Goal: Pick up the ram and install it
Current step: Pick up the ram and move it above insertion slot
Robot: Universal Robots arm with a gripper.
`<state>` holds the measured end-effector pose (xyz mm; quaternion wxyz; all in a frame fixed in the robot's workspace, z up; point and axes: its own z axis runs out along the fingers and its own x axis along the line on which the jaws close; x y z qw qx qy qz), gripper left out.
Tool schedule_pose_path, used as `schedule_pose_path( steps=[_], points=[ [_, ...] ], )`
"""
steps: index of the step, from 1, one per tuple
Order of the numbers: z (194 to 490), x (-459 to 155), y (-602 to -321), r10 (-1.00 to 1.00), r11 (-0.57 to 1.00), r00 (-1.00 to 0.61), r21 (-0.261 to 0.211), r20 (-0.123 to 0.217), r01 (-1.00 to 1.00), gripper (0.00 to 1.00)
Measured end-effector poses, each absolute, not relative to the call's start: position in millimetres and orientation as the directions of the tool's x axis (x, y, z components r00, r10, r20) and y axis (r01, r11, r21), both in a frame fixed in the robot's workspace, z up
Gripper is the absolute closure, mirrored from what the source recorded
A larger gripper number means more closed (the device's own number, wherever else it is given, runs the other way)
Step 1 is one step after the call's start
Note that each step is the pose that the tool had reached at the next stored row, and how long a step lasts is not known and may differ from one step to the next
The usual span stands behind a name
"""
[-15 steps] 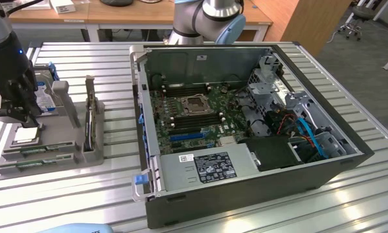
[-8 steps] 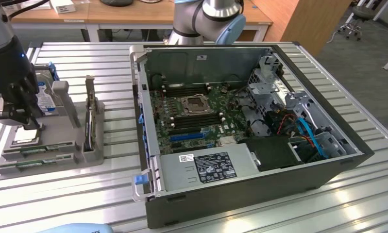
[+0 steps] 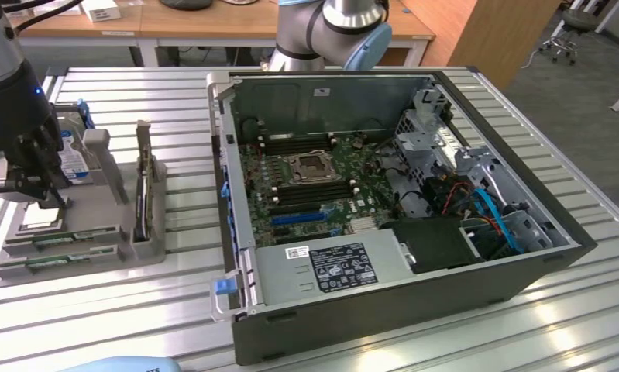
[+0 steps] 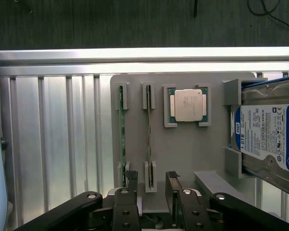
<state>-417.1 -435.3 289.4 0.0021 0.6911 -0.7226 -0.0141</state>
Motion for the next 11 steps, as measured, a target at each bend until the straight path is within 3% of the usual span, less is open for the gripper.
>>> schedule_pose_path(
  steps=[11],
  points=[
    [289.4, -417.1, -439.9, -0.999, 0.044, -0.045, 0.023, -0.016, -0.999, 0.63]
  ],
)
